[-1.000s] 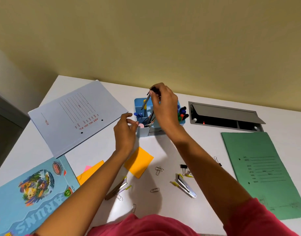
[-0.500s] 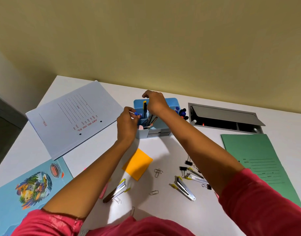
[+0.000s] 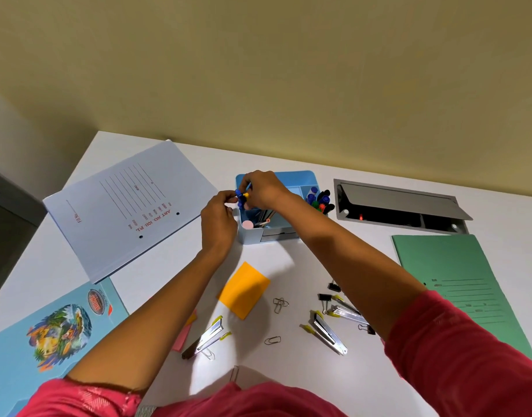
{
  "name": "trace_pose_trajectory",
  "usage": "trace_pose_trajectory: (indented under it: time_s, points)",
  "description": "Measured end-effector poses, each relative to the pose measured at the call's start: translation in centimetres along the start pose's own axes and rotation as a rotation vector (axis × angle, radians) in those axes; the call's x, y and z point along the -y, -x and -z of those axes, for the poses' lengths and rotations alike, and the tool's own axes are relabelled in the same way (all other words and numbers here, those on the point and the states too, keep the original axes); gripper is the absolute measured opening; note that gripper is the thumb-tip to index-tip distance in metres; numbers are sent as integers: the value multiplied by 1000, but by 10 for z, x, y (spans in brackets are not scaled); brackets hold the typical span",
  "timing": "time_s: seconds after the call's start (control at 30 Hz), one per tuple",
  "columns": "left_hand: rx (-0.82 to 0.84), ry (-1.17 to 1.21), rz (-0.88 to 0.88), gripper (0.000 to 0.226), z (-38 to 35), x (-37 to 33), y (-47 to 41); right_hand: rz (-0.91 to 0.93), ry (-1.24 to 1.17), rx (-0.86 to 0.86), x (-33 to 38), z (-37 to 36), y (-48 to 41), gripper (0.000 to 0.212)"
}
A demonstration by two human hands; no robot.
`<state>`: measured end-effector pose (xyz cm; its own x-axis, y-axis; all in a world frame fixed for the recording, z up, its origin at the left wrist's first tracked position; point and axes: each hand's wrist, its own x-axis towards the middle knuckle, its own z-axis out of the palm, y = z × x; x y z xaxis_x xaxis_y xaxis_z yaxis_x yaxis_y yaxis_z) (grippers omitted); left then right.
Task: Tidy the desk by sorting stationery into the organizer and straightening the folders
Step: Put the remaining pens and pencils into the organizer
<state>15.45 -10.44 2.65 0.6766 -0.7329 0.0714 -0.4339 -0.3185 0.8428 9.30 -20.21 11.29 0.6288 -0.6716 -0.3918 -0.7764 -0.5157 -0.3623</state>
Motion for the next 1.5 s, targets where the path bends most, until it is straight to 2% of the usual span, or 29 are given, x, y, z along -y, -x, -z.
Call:
trace_pose_trajectory:
  time_s: [0.1, 0.23, 0.4, 0.53, 0.73, 0.8, 0.87, 0.97, 1.07, 1.27, 1.5]
  points:
    - [24, -9, 15, 47, -2, 4, 2, 23, -4, 6, -1, -3, -2, 35]
    - [44, -16, 72, 38, -2, 6, 3, 23, -112, -70, -7, -4, -5, 33]
    - [91, 51, 280, 15, -2, 5, 4, 59, -305, -393, -16, -2, 15, 23]
    - [145, 75, 399, 32, -2, 9, 3, 59, -464, -701, -28, -14, 51, 15]
    - [222, 134, 448, 38, 1, 12, 14, -77, -634, -933, -69, -55, 115, 20]
    - [231, 128, 436, 37, 1, 11, 15, -173, -605, -910, -83, -72, 126, 25]
    - [243, 129, 427, 33, 1, 7, 17, -218, -566, -773, -96, -86, 130, 34]
    - [280, 133, 428, 27, 1, 3, 20, -197, -572, -549, -106, -96, 132, 47]
    - [302, 179, 451, 21, 1, -1, 26, -174, -600, -431, -107, -97, 128, 52]
    - [353, 352, 573, 16, 1, -5, 50, -209, -622, -424, -96, -97, 112, 43]
    - [488, 487, 693, 26, -18, -12, 90, -243, -596, -435, -99, -99, 109, 42]
